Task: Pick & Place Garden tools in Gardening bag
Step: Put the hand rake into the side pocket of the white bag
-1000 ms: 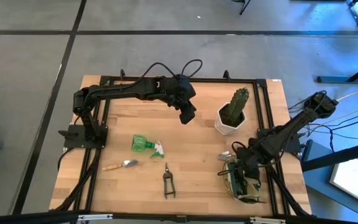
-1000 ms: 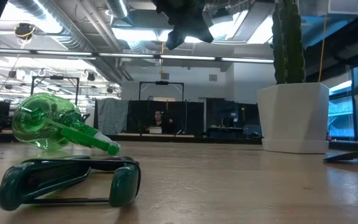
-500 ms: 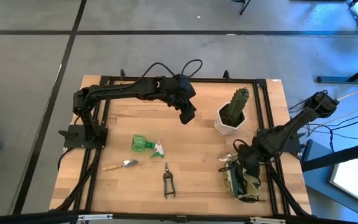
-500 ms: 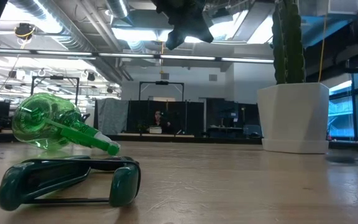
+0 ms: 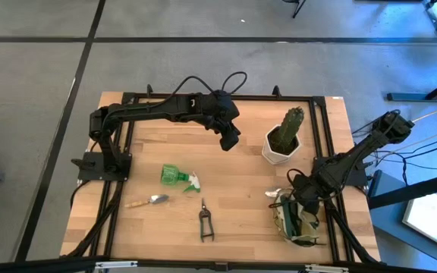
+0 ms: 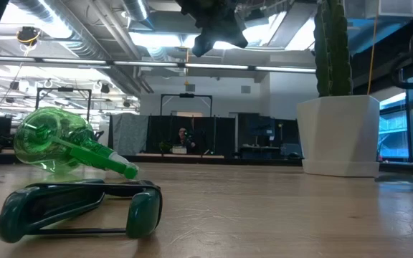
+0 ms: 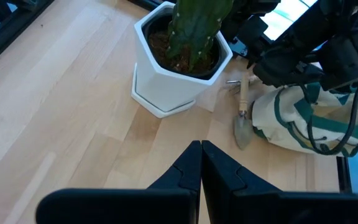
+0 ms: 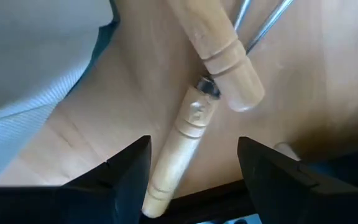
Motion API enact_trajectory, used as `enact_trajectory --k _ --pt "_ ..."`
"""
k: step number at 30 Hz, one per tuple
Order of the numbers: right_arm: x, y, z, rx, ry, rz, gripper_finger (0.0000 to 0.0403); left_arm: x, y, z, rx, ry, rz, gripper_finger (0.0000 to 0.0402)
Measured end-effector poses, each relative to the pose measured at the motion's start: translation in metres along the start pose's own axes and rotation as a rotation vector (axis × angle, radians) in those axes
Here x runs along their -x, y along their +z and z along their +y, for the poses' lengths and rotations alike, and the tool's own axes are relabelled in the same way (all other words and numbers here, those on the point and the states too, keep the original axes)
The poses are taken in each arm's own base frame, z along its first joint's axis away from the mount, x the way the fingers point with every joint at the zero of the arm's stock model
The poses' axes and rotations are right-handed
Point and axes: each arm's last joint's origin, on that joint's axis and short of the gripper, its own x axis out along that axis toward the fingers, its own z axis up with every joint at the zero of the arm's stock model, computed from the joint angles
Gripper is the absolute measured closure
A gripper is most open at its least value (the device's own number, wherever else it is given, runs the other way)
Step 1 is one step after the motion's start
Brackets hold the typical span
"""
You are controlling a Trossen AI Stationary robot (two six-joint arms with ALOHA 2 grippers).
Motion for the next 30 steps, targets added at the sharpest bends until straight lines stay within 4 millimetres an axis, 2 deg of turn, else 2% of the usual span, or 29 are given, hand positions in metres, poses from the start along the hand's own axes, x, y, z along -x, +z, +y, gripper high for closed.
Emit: enact_trajectory --k 5,11,25,30 --pt "0.000 0.001 0.001 0.006 0.012 -0.018 0.0161 0.000 0.000 0.000 0.000 0.000 0.000 0.0398" --pt "0.001 0.007 0.013 0.021 0.132 -0.070 0.0174 0.000 0.000 0.000 -0.001 -0.001 -0.003 0.0398" --pt "-0.015 0.005 0.006 -0.062 0.102 -0.015 0.0294 0.000 0.000 0.000 -0.002 -0.010 0.000 0.0398" --pt "-0.013 0.005 0.007 -0.078 0.106 -0.009 0.0342 0.000 0.001 -0.001 -0.005 -0.031 -0.005 0.0398"
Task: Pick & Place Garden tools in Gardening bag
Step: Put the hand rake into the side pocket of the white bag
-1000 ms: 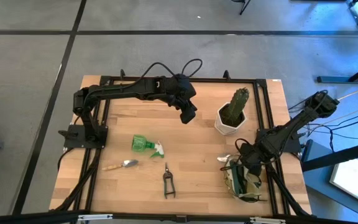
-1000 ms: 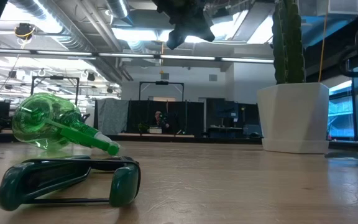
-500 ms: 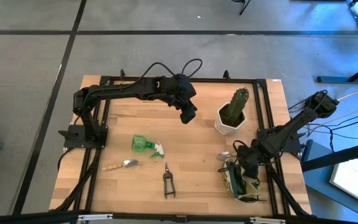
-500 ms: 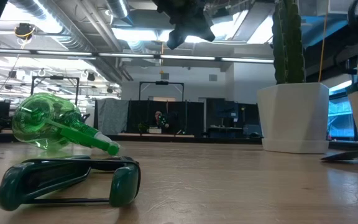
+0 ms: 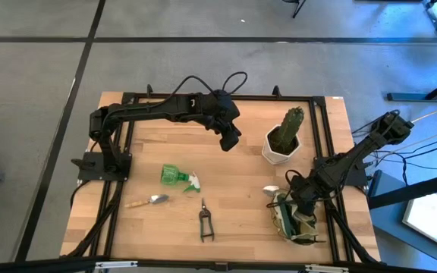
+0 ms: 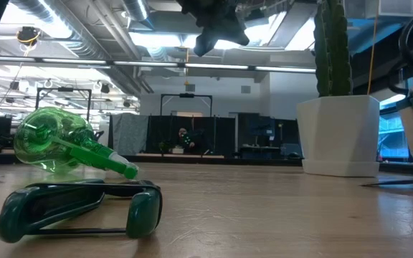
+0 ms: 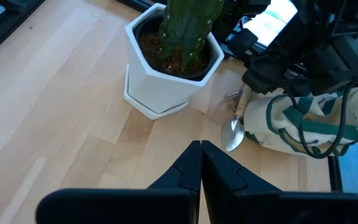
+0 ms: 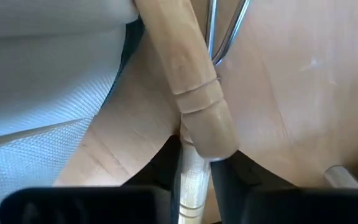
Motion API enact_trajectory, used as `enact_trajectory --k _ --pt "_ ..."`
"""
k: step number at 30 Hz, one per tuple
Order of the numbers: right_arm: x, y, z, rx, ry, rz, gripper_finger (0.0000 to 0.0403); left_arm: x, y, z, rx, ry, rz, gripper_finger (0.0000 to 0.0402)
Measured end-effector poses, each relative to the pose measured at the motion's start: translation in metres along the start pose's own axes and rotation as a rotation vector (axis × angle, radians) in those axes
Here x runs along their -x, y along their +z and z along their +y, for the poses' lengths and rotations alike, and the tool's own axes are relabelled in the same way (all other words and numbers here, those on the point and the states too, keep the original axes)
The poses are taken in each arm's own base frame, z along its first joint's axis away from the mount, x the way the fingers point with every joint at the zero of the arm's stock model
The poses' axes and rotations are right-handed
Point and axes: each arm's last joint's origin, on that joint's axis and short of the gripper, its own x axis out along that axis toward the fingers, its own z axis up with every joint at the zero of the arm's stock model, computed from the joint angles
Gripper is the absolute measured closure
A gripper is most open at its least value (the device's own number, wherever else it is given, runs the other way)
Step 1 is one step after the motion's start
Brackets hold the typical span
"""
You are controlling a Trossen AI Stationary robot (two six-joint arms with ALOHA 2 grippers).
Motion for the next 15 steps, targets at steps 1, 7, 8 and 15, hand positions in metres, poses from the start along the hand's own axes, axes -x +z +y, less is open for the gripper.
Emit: enact_trajectory --k 1,7,8,15 --pt "0.001 0.000 0.001 -0.005 0.002 -0.001 0.0344 0.000 0.000 0.000 -0.001 -0.005 -0.004 0.0398" --pt "0.012 0.001 0.009 -0.019 0.029 0.010 0.0344 0.000 0.002 -0.001 -0.006 -0.017 -0.019 0.0398" --pt "0.014 0.001 0.010 -0.030 0.019 0.013 0.0344 0.000 0.002 -0.002 -0.014 -0.024 -0.023 0.0398" --pt "0.027 -0.001 0.012 -0.094 -0.027 0.032 0.0344 0.000 0.007 -0.003 -0.043 -0.045 -0.069 0.0398"
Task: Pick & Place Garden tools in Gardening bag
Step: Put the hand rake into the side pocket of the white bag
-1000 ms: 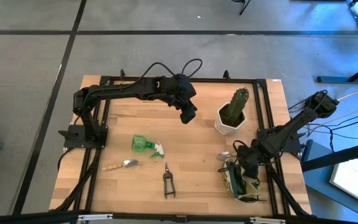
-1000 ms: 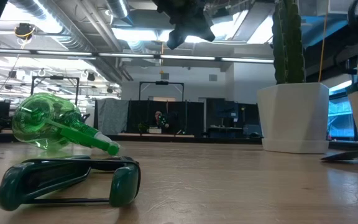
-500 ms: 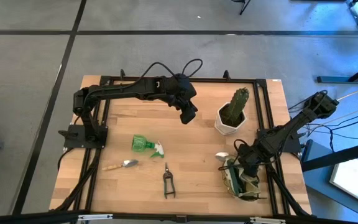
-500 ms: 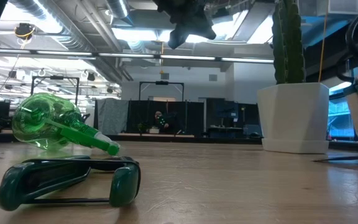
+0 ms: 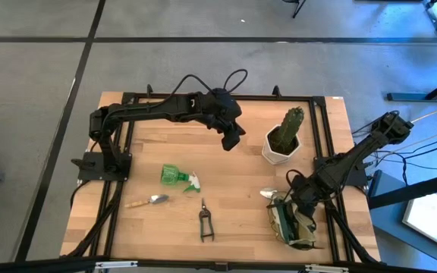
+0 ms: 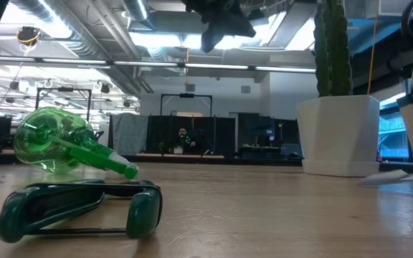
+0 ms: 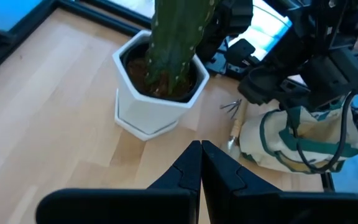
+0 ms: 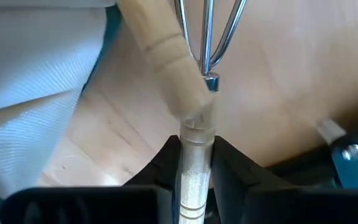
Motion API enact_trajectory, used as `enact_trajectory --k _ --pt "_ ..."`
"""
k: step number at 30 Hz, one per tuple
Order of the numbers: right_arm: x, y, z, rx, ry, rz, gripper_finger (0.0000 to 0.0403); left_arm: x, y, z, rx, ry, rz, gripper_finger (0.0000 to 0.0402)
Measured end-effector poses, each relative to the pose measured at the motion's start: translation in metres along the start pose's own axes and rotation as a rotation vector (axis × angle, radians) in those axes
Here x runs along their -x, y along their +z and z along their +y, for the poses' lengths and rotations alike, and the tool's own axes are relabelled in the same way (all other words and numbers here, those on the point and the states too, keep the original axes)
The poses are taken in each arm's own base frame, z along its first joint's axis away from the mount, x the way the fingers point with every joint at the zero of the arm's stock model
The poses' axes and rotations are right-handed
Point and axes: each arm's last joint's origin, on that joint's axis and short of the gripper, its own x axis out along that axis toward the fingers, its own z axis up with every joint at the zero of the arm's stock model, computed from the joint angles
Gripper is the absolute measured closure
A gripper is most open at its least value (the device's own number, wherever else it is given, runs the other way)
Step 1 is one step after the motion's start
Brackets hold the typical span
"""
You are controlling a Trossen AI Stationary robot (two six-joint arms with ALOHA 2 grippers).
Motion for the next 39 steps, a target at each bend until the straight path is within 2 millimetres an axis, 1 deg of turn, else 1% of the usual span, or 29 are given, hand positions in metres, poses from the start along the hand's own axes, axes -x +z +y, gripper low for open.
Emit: enact_trajectory --k 7,17,20,24,31,35,39 --pt "0.002 -0.004 -0.007 -0.082 -0.076 0.071 0.0344 0.000 0.001 0.000 -0.008 -0.003 -0.006 0.0398" --pt "0.004 -0.005 -0.008 -0.110 -0.088 0.072 0.0344 0.000 0.001 0.000 -0.008 0.000 -0.007 0.0398" --pt "0.014 -0.005 -0.004 -0.113 -0.102 0.040 0.0344 0.001 0.001 0.000 0.006 0.014 -0.013 0.0398" --pt "0.034 -0.001 0.000 -0.124 -0.129 -0.054 0.0344 0.002 0.005 -0.001 -0.001 0.012 -0.056 0.0398" --pt "0.068 0.009 0.006 -0.175 -0.114 -0.174 0.0344 0.002 0.011 -0.004 -0.014 -0.032 -0.107 0.0398" --pt "0.084 0.015 0.003 -0.238 -0.151 -0.258 0.0344 0.003 0.013 -0.004 -0.031 -0.037 -0.129 0.0398" --pt "0.092 0.021 -0.002 -0.305 -0.172 -0.288 0.0344 0.003 0.014 -0.004 -0.036 -0.043 -0.137 0.0398"
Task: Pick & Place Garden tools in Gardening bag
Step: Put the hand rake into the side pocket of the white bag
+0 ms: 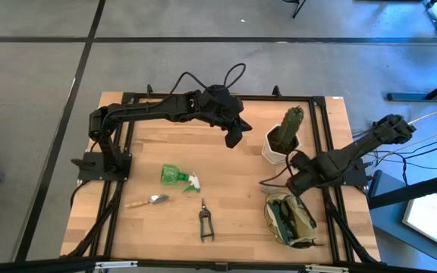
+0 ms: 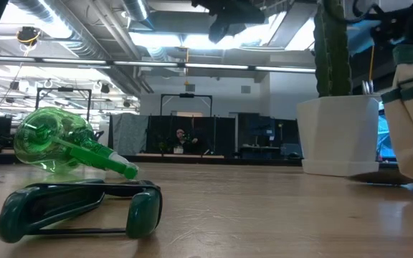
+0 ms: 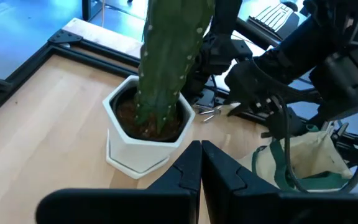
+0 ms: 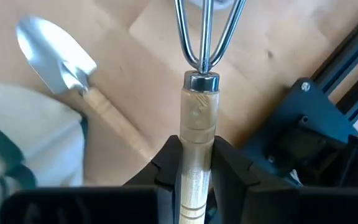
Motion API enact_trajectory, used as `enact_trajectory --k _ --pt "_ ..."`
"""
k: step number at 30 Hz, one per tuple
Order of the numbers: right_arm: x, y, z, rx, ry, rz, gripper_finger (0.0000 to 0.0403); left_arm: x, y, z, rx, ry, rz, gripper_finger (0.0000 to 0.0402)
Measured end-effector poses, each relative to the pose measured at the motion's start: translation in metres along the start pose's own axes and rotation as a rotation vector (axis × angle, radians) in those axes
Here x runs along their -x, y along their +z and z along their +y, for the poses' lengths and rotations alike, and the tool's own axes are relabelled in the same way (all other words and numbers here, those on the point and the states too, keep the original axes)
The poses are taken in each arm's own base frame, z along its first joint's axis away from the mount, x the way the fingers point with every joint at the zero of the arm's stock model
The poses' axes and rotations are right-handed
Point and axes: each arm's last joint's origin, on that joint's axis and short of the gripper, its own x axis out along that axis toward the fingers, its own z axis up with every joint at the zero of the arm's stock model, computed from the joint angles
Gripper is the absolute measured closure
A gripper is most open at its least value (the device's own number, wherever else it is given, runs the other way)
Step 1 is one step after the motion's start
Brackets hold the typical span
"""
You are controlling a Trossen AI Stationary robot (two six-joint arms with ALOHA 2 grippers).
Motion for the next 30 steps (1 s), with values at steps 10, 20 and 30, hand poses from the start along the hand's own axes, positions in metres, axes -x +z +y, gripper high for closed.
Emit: enact_trajectory --k 10,20,30 --pt "0.019 0.021 -0.002 -0.116 0.023 -0.084 0.0344 0.004 0.004 0.007 0.014 -0.119 0.010 0.0398" --pt "0.087 0.033 -0.007 -0.161 0.296 -0.280 0.0344 0.040 0.021 0.038 0.054 -0.304 0.018 0.0398" --pt "0.144 0.034 0.004 -0.114 0.746 -0.580 0.0344 0.053 0.022 0.038 0.031 -0.644 0.087 0.0398"
